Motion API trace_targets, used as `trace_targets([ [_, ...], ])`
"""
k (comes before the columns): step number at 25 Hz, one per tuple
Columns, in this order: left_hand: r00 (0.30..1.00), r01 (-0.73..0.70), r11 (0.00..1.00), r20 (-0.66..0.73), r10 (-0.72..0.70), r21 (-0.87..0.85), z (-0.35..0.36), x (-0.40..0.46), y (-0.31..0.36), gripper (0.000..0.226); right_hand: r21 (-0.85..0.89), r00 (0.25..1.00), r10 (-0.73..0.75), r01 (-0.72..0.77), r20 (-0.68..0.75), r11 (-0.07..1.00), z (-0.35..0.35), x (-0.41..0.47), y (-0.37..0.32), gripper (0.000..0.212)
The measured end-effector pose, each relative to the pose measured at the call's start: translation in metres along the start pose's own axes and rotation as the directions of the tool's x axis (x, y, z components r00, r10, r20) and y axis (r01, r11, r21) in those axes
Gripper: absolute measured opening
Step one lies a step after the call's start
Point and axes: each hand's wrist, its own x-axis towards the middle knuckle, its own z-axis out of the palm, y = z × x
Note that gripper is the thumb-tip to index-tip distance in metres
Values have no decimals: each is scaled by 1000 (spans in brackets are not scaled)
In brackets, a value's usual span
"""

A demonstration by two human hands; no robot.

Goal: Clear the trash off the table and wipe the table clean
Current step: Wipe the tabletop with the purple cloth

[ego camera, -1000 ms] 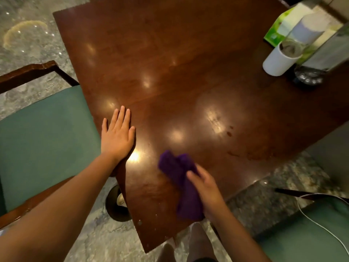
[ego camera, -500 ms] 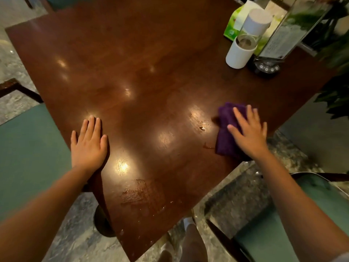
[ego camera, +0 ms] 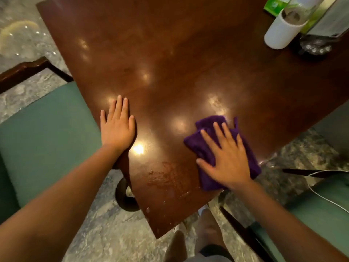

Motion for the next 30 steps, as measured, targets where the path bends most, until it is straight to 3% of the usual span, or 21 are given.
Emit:
trace_targets([
  [7,1000,-3,1000,-29,3,-27,3,1,-2,55,112,954,-264,250,140,962,23,-47,-142,68],
  [12,1000,-19,1000,-12,18,-25,4,1,-5,55,203,867,-445,405,224,891,35,-72,-186,65],
  [14,1000,-25,1000,-13,24,-19,3,1,-6,55,339,836,-509,427,205,838,34,-84,-192,61],
  [16,1000,-26,1000,-11,25,-17,2,2,-6,55,658,843,-520,313,141,685,26,-96,-195,54],
  [17,1000,-25,1000,-6,25,-18,1,2,-6,55,828,877,-444,104,185,550,13,-99,-196,49],
  [19,1000,-21,1000,1,21,-20,1,1,-5,56,915,899,-172,-390,403,106,-11,-95,-184,41],
  [20,1000,-22,1000,1,22,-22,1,1,-5,56,863,869,-17,-492,494,-111,-21,-89,-172,37],
  [21,1000,-25,999,4,25,-26,0,1,-5,56,843,850,108,-480,515,-243,-28,-79,-156,30],
  [22,1000,-28,999,7,28,-31,0,1,-4,56,867,857,186,-432,480,-248,-32,-65,-138,25],
  [23,1000,-29,999,9,29,-38,-1,1,-5,56,910,887,220,-368,405,-189,-34,-47,-122,25],
  [24,999,-32,998,10,33,-45,-2,1,-6,56,955,937,186,-288,296,-66,-35,-28,-112,31],
  [25,999,-36,998,10,36,-56,-3,0,-8,56,955,981,98,-185,166,230,-31,-10,-112,39],
  [26,999,-39,997,8,40,-74,-3,0,-8,55,812,997,-72,17,30,583,-22,4,-118,47],
  [27,999,-44,994,0,44,-97,-4,1,-8,55,548,960,-279,236,-6,802,-4,12,-127,52],
  [29,999,-40,986,-14,39,-164,-5,3,-10,53,144,913,-406,397,37,906,22,16,-146,57],
  [30,1000,-30,975,-14,27,-219,-6,5,-12,52,91,919,-389,384,57,919,26,13,-153,58],
])
